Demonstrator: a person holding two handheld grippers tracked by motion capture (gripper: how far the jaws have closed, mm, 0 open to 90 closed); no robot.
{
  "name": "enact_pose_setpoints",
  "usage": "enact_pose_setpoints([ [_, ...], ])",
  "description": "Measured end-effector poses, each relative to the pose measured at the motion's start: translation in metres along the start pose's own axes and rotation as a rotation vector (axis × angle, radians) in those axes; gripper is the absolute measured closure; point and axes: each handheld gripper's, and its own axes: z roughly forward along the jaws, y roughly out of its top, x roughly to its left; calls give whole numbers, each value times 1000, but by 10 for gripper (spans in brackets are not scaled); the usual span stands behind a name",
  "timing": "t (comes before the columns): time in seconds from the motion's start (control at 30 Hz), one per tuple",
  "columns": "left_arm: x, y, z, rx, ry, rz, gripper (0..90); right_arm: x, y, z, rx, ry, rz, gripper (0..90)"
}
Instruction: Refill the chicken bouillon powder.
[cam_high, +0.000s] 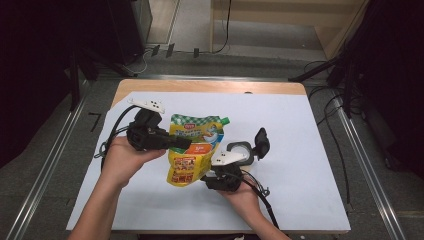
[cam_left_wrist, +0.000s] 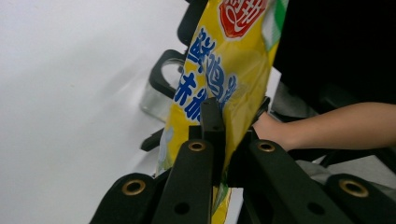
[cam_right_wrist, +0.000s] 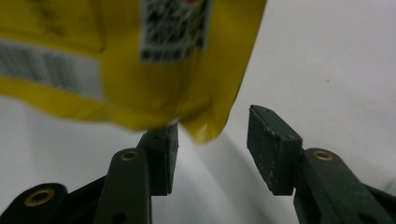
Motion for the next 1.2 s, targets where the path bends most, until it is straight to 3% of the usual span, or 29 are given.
enact_pose_setpoints([
  [0.1, -2, -1, 2, 2, -13, -7, 900, 3, 0, -1, -35, 14, -39, 554],
  [0.23, 2, -3, 9, 18, 8, -24, 900, 14, 2, -4, -81, 47, -112, 573],
  [0.3, 6, -4, 12, 17, -5, -45, 900, 21, 4, -3, -60, 23, -165, 530],
  [0.4, 8, -5, 14, 7, 0, -60, 900, 23, 2, -3, -47, 33, -149, 534],
  [0.6, 4, -2, 19, -14, 35, -47, 887, 29, 4, -7, -42, 70, -126, 543],
  [0.93, -1, 1, 39, -8, 42, 4, 847, 45, 8, -14, -32, 117, -119, 554],
  [1.07, -2, 0, 47, -22, 49, 43, 833, 46, 8, -17, -24, 140, -93, 559],
  [1.1, -3, 0, 49, -26, 55, 68, 829, 45, 8, -17, -25, 145, -86, 562],
  [1.2, -3, 1, 53, -30, 59, 75, 814, 46, 9, -19, -28, 170, -64, 575],
])
